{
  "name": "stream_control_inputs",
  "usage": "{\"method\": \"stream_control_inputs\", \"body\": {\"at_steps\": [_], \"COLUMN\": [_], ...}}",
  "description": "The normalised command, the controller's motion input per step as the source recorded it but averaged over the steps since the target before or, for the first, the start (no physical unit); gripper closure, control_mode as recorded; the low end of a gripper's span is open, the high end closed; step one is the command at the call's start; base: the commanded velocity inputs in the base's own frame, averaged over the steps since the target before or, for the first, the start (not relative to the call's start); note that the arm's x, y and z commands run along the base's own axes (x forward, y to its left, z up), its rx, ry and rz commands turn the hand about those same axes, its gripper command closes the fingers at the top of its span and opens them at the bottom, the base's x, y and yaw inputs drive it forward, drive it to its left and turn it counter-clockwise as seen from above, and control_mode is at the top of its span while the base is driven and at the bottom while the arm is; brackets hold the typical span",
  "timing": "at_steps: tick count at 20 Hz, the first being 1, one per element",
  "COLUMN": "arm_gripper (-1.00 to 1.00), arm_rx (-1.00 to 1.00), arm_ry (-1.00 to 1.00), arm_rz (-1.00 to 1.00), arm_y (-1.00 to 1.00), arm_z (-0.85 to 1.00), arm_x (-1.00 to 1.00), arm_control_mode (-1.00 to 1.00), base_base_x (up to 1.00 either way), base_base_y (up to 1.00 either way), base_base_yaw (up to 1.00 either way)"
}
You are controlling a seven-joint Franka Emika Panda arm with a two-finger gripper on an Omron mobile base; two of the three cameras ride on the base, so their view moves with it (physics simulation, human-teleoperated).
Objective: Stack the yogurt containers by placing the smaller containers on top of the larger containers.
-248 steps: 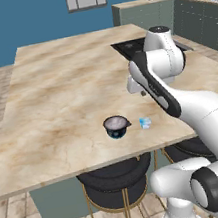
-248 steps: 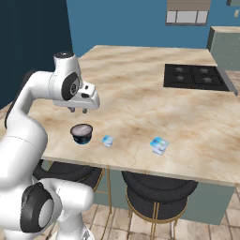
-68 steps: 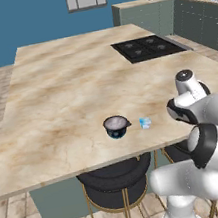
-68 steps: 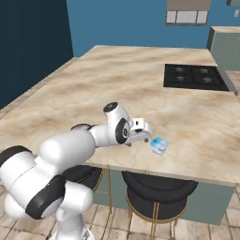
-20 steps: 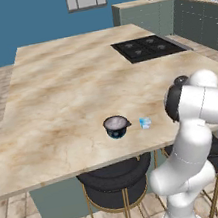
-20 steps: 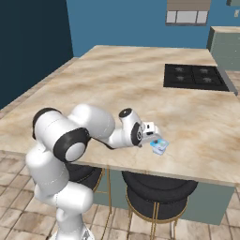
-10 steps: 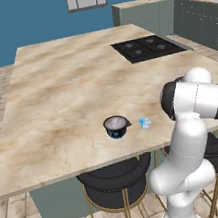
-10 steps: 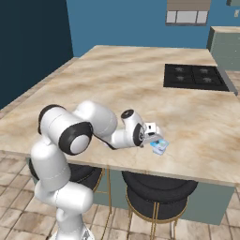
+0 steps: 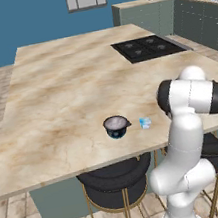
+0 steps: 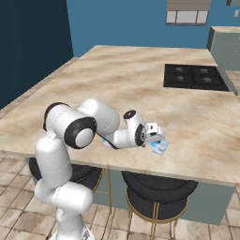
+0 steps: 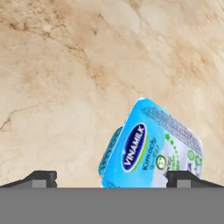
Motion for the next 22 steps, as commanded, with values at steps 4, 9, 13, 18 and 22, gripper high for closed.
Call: {"method": "stream_control_inputs", "body": {"at_steps": [4,9,13,18,22], "arm_gripper": [-1.0,-1.0,-1.0,1.0,1.0], "arm_rx": [0.0,0.0,0.0,0.0,0.0], "arm_ry": [0.0,0.0,0.0,0.0,0.0], "arm_rz": [0.0,0.0,0.0,0.0,0.0], "arm_y": [-0.09,-0.08,-0.08,-0.05,-0.02], "arm_z": [-0.08,-0.08,-0.08,-0.08,-0.09], "arm_x": [0.12,0.13,0.12,0.07,0.03], "arm_control_mode": [-1.0,-1.0,-1.0,-1.0,-1.0], "base_base_x": [0.0,0.0,0.0,0.0,0.0], "base_base_y": [0.0,0.0,0.0,0.0,0.0], "base_base_yaw": [0.0,0.0,0.0,0.0,0.0]}}
